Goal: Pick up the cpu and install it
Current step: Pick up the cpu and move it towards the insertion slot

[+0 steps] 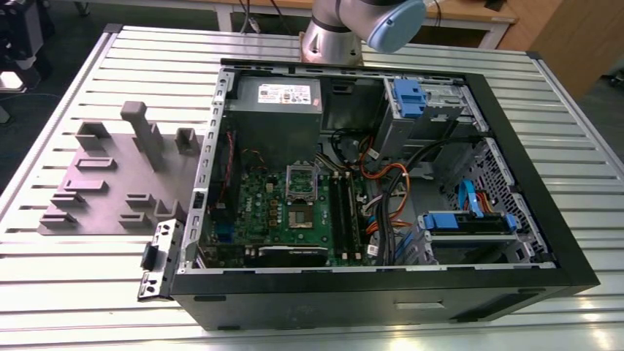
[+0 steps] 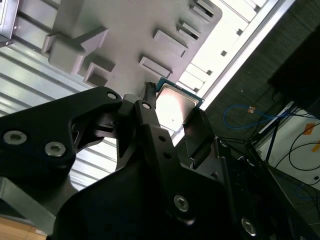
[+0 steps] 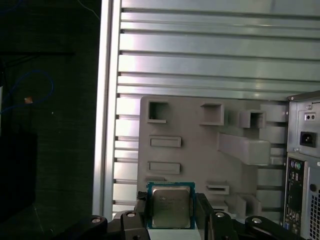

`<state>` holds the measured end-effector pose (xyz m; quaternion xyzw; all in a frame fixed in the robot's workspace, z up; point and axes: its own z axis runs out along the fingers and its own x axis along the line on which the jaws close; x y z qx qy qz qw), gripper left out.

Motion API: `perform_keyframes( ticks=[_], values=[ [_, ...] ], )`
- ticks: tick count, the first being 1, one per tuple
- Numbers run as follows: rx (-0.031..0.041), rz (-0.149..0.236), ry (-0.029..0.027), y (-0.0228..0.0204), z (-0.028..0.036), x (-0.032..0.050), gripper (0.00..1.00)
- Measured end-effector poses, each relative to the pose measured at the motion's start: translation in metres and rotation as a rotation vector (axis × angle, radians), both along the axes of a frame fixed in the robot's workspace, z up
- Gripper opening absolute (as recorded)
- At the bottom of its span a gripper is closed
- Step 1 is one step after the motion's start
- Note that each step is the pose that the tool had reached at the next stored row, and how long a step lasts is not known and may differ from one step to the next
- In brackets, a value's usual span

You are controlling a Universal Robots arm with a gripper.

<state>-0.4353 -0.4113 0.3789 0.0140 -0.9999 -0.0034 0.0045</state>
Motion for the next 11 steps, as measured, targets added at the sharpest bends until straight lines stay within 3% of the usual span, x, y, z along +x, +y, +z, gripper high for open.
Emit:
perform_keyframes(
  ticks=[3, 4, 5, 11],
  values=[
    [0.0000, 0.000, -0.0001, 0.0000, -0.0001, 0.0006, 0.47],
    [0.0000, 0.000, 0.0000, 0.0000, 0.0000, 0.0106, 0.47],
    [0.0000, 0.000, -0.0001, 0.0000, 0.0000, 0.0136, 0.47],
    [0.0000, 0.000, 0.0000, 0.0000, 0.0000, 0.0137, 0.47]
  ],
)
